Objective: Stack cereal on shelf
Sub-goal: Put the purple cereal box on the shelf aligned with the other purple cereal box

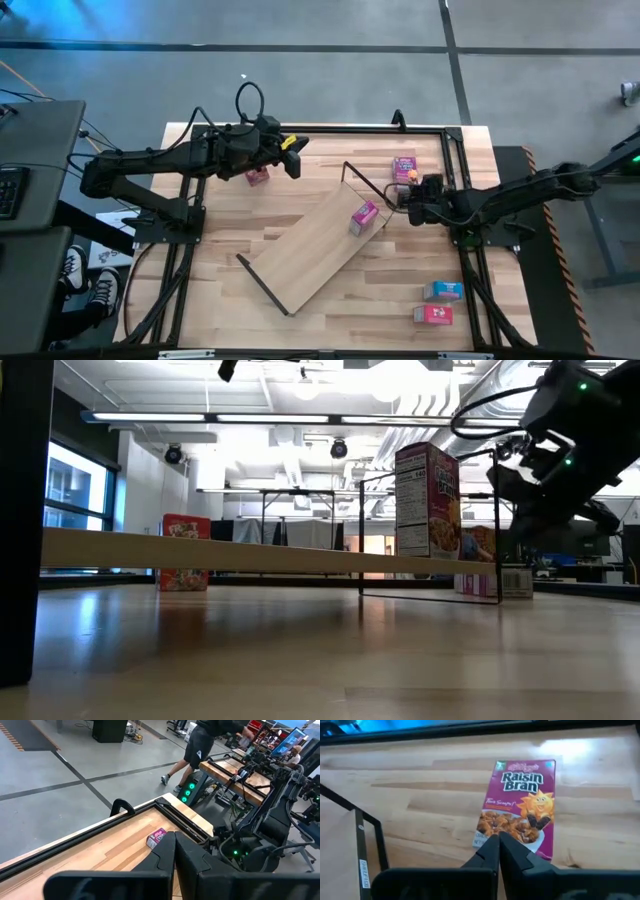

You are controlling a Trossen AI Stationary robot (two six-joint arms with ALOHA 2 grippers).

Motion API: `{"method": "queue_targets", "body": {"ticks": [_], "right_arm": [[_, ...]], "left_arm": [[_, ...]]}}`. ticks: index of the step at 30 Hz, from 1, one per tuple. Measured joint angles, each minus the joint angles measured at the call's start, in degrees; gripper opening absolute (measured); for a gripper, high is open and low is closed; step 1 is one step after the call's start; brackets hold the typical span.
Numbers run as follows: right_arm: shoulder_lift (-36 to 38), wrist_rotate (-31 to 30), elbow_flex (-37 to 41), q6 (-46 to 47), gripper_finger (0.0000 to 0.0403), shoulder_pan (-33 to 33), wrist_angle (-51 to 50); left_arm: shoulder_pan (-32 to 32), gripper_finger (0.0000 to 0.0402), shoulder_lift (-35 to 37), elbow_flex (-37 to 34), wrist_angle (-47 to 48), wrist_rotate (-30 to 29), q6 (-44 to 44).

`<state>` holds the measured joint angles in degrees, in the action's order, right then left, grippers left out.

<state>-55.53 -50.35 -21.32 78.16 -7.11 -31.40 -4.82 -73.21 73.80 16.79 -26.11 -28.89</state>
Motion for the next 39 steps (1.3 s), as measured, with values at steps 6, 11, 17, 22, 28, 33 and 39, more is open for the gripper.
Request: {"method": "queue_targets", "body": {"ticks": [6, 11, 17, 22, 28, 33, 39], "right_arm": [[0.22, -2.47, 6.33, 3.31, 0.0, -0.79, 9.4], [0.2, -2.46, 9.06, -4.45, 0.0, -0.75, 19.75], [-0.11, -3.97, 8.85, -8.15, 0.0, 2.11, 19.49], [-1.29, -0.77, 8.85, -11.53, 0.0, 3.87, 19.67], [-2.79, -0.15, 8.85, -11.62, 0.0, 4.7, 19.68], [-4.18, 1.97, 8.83, -11.6, 0.0, 6.32, 19.67], [-4.55, 4.21, 8.74, -11.6, 0.0, 6.91, 19.8]], "left_arm": [[0.0, 0.0, 0.0, 0.0, -0.32, -0.39, -0.01], [-0.02, 0.0, 0.0, 0.0, -0.37, -0.44, 0.01], [0.0, 0.0, 0.0, 0.01, -0.37, -0.65, 0.01], [-0.02, 0.0, 0.0, 0.01, -0.37, -1.07, 0.01], [0.0, 0.0, 0.0, 0.02, -0.37, -1.68, 0.03], [-0.02, 0.0, 0.0, 0.0, -0.37, -1.7, 0.03], [-0.01, 0.0, 0.0, 0.0, -0.34, -1.7, 0.01]]}}
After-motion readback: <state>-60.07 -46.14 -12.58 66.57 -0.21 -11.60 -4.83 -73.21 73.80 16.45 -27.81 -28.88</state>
